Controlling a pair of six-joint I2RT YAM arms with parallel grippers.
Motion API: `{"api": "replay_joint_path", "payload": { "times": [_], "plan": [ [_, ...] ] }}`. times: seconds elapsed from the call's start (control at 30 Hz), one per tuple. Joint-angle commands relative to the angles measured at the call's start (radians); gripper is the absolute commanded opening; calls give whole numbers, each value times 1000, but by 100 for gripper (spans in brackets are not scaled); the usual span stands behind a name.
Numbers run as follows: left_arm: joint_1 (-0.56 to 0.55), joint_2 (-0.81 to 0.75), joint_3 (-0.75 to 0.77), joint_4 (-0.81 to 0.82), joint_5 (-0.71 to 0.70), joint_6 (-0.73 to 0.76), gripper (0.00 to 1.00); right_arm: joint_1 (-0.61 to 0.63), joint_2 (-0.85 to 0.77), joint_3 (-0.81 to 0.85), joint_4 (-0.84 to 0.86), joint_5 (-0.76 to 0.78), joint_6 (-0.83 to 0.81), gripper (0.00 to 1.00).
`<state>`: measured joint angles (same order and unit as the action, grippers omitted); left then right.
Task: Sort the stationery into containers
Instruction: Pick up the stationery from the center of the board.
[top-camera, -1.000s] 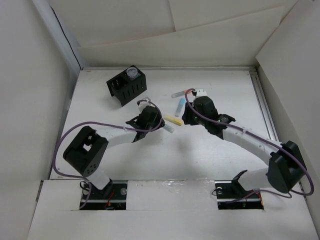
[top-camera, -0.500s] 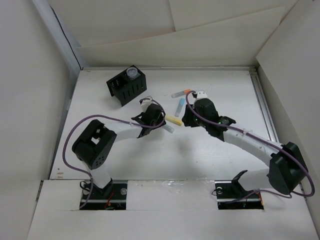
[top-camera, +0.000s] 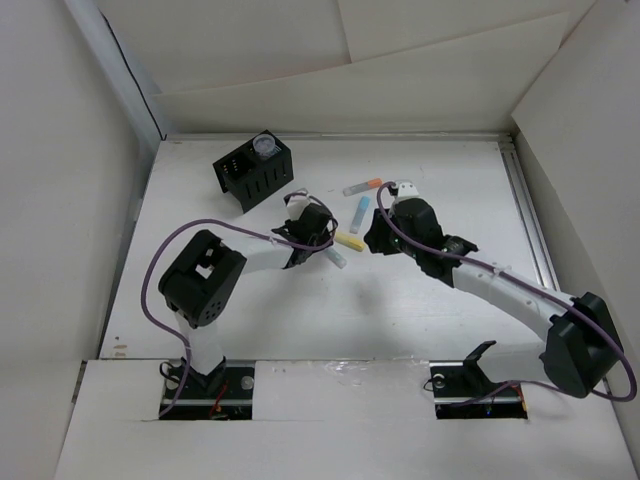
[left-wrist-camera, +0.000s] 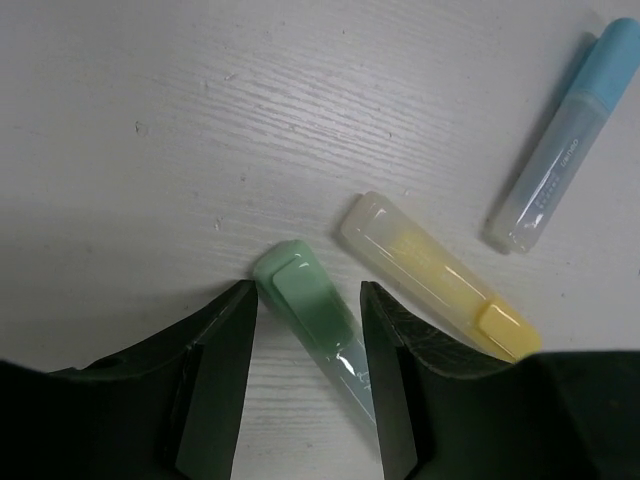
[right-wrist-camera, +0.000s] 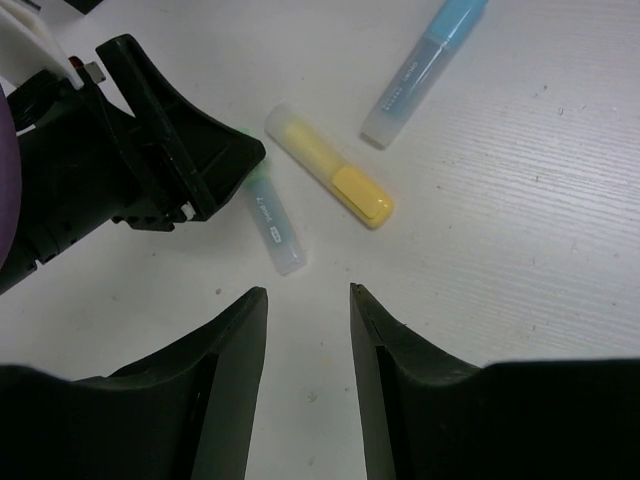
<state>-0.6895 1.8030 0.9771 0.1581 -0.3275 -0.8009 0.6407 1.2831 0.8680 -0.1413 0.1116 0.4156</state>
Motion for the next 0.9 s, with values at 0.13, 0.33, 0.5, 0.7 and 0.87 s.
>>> {"api": "replay_joint_path", "payload": {
  "times": [0.13,0.33,0.5,0.7,0.87],
  "plan": [
    [2,55,110,-110,-77,68,35,-9,-47,-9,54,-10,6,46],
    [2,75,120,-150,-99,89,28,-18,-79,-18,54,-19,6,48],
    [-28,75,139,-184,-128,100,36,-27,-97,-27,63,-29,6,61],
    [-79,108,193,-223,-197,120,36,-27,-117,-27,72,-39,6,63],
    [-79,119,202,-233,-208,109,39,-27,-139,-37,72,-39,6,63]
  ]
}}
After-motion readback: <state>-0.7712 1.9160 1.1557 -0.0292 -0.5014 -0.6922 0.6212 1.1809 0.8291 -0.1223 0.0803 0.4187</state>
